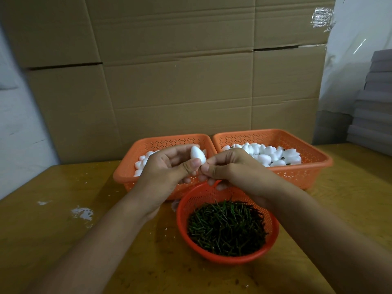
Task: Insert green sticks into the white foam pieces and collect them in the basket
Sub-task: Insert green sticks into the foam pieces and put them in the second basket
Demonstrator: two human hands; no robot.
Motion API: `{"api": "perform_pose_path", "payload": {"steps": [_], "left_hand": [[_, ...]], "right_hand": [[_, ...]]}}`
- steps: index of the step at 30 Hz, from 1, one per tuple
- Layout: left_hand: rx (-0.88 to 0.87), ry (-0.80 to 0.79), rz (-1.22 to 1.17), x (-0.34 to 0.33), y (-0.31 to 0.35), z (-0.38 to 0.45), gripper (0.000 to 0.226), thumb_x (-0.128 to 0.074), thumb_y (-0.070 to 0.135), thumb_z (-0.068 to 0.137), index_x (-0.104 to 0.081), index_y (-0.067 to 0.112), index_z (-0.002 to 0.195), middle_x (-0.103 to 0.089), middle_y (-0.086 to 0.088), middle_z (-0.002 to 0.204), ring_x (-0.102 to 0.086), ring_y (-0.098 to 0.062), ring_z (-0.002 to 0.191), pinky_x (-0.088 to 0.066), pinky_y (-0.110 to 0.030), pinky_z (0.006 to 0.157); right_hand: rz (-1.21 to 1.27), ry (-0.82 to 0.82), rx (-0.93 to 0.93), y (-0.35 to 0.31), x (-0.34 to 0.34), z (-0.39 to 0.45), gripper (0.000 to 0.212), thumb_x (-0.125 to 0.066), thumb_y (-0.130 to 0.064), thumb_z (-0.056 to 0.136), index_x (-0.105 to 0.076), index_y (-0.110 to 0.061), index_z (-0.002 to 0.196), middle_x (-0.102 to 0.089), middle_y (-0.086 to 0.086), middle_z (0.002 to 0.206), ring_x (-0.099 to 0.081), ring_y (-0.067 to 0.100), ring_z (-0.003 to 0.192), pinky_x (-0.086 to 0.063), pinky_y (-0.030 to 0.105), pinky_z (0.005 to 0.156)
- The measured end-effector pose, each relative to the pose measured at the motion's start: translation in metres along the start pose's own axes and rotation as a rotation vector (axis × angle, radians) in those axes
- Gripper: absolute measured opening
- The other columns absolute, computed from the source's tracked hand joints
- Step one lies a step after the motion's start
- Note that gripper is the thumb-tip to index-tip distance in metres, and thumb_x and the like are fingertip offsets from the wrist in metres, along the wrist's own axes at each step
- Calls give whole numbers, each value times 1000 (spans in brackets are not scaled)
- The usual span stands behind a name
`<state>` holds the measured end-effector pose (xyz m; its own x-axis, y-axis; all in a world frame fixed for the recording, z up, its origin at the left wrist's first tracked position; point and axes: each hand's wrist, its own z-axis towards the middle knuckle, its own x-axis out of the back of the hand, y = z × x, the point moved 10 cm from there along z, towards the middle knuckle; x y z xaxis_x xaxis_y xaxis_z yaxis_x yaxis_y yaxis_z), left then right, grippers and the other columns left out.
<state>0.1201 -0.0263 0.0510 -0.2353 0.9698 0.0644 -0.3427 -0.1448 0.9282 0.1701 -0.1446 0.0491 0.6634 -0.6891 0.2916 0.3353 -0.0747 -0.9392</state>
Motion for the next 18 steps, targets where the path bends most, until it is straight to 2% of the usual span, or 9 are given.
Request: {"api": "perform_pose_path", "payload": {"steps": [8, 13, 18], "left_hand": [[-4, 76, -27, 4, 1, -1, 55, -80, 38, 65, -66, 19, 114, -77, 0, 107, -69, -11, 78, -54, -25, 67], [-14, 110, -17, 8, 2, -1, 53, -81, 40, 66, -68, 18, 112, -77, 0, 101, -67, -7, 73, -52, -26, 66], [5, 133, 9, 8, -1, -1, 47, -80, 36, 75, -66, 23, 118, -75, 7, 110, -67, -7, 81, -52, -25, 66]], "right_hand": [[58, 28, 15, 0, 2, 3, 14, -65, -18, 94, -74, -11, 85, -71, -8, 72, -59, 1, 63, -47, 16, 55], [79, 40, 28, 0, 2, 3, 14, -66, -19, 94, -74, -13, 83, -69, -9, 65, -58, 1, 60, -46, 16, 53], [111, 166, 6, 4, 23, 3, 13, -69, -19, 91, -75, -8, 87, -71, -5, 67, -59, 4, 59, -46, 17, 52]]}}
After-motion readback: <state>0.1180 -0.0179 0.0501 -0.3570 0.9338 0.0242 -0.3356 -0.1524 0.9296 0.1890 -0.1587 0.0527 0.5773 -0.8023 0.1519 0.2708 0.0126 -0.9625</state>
